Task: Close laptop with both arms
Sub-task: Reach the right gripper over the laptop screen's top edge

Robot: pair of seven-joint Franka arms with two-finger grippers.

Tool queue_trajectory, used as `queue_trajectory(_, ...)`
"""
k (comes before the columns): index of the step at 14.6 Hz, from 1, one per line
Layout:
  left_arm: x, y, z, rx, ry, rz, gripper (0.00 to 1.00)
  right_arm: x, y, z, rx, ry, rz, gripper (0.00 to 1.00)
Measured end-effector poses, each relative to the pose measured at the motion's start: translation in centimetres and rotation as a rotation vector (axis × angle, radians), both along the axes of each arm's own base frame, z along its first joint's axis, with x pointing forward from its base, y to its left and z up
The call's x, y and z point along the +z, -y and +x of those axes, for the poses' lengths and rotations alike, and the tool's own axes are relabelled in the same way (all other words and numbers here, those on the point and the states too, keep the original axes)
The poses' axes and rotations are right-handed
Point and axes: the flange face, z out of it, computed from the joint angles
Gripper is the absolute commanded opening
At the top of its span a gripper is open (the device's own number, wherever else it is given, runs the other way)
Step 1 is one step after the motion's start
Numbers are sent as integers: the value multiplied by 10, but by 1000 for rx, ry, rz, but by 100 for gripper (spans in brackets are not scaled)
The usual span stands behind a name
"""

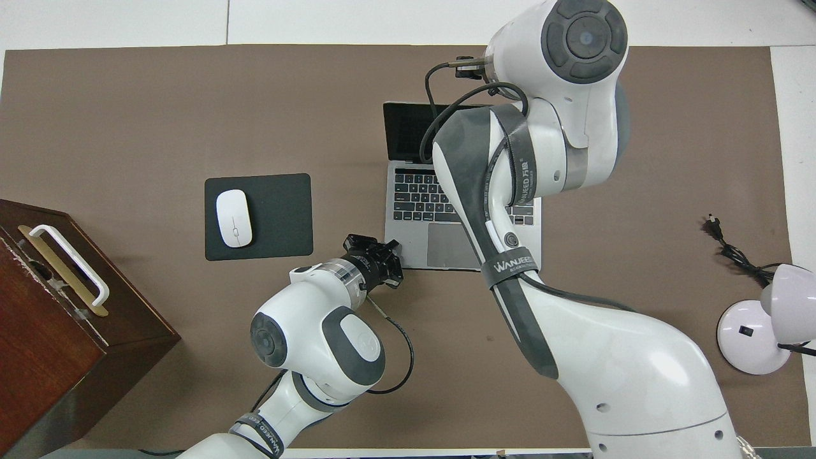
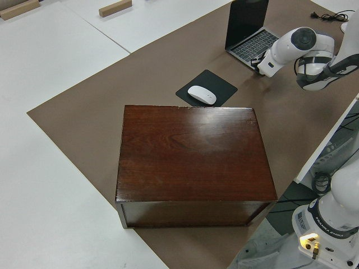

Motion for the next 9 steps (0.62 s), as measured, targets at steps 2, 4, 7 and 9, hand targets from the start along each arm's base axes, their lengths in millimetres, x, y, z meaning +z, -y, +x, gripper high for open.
queue_trajectory(2, 0, 0, 0, 0, 0, 0, 0, -4, 1, -1, -2, -15, 7, 0)
queue_trajectory(4, 0, 0, 0, 0, 1, 0, 0, -11, 3, -1, -6, -39, 19, 0)
queue_trajectory(7, 0, 0, 0, 0, 1, 1, 0, -21, 3, -6, 5, -103, 43, 0)
queue_trajectory(9, 0, 0, 0, 0, 1, 1, 0, -23, 3, -9, 4, -144, 62, 0)
